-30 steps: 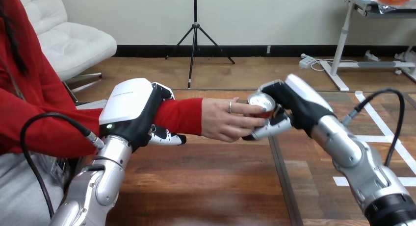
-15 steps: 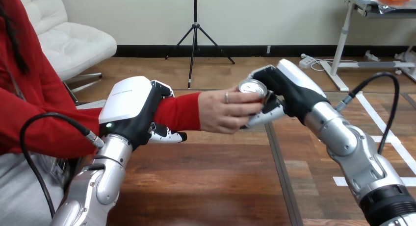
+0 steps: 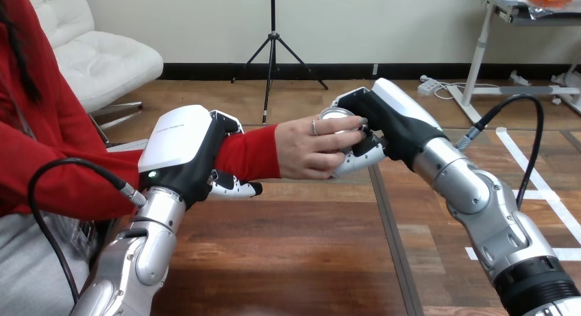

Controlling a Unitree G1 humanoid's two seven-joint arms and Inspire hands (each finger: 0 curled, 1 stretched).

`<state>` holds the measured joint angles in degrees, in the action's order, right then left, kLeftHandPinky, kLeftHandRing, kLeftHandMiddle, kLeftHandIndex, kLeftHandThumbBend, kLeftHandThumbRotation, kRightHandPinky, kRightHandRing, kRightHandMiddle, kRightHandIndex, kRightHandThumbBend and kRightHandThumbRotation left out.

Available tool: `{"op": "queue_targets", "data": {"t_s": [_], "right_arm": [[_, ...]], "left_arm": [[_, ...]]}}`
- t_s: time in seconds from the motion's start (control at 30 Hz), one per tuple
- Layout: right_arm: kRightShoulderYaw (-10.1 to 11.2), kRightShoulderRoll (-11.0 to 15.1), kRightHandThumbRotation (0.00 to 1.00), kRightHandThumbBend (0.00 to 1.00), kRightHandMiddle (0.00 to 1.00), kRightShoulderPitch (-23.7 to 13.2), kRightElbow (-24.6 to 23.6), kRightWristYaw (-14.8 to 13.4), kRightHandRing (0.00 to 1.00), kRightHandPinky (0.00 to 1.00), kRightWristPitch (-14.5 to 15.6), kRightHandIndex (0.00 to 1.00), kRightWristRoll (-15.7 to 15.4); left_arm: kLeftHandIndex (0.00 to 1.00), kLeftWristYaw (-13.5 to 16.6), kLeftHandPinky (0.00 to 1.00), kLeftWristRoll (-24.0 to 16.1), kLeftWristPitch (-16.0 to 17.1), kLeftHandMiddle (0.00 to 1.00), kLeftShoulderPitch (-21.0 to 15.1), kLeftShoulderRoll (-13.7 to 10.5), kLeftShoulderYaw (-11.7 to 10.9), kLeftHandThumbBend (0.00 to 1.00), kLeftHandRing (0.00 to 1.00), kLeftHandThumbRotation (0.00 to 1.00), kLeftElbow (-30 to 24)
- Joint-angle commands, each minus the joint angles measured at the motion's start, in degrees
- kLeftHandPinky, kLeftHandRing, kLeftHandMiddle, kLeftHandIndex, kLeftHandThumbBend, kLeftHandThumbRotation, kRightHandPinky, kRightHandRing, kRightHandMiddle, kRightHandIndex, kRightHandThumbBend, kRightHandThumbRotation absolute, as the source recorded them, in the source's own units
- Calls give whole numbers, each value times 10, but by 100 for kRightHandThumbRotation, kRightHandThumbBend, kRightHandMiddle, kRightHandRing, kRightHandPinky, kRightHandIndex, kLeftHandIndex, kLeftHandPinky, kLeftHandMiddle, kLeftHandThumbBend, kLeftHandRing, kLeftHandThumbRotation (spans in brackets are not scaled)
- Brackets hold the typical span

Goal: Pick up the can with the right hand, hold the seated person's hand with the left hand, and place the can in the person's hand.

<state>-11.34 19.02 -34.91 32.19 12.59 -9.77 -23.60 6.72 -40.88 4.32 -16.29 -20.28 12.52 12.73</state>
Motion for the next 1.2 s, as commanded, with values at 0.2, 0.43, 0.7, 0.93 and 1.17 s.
{"op": "queue_targets", "data": {"t_s": [0.2, 0.43, 0.7, 0.93, 1.17], "right_arm": [[-7, -14, 0, 71, 43, -62, -72, 11, 37, 32, -9, 44, 6], [-13, -18, 0, 71, 44, -52, -82, 21, 38, 33, 3, 44, 1], [-21, -23, 0, 70, 43, -43, -82, 30, 36, 32, 10, 45, -1], [-25, -25, 0, 71, 43, -37, -80, 28, 36, 32, 9, 45, -5], [-26, -27, 0, 70, 42, -30, -73, 23, 37, 32, 5, 44, -6]], "left_arm": [[32, 56, 20, 18, 43, 31, -108, 37, -16, 75, 25, 0, -82], [32, 77, 20, 16, 48, 31, -111, 41, -19, 74, 25, 0, -79], [32, 94, 21, 19, 58, 31, -114, 40, -21, 73, 25, 0, -77], [32, 97, 20, 23, 62, 31, -115, 38, -24, 72, 25, 0, -78], [33, 94, 20, 24, 61, 31, -114, 36, -26, 72, 25, 0, -81]]}}
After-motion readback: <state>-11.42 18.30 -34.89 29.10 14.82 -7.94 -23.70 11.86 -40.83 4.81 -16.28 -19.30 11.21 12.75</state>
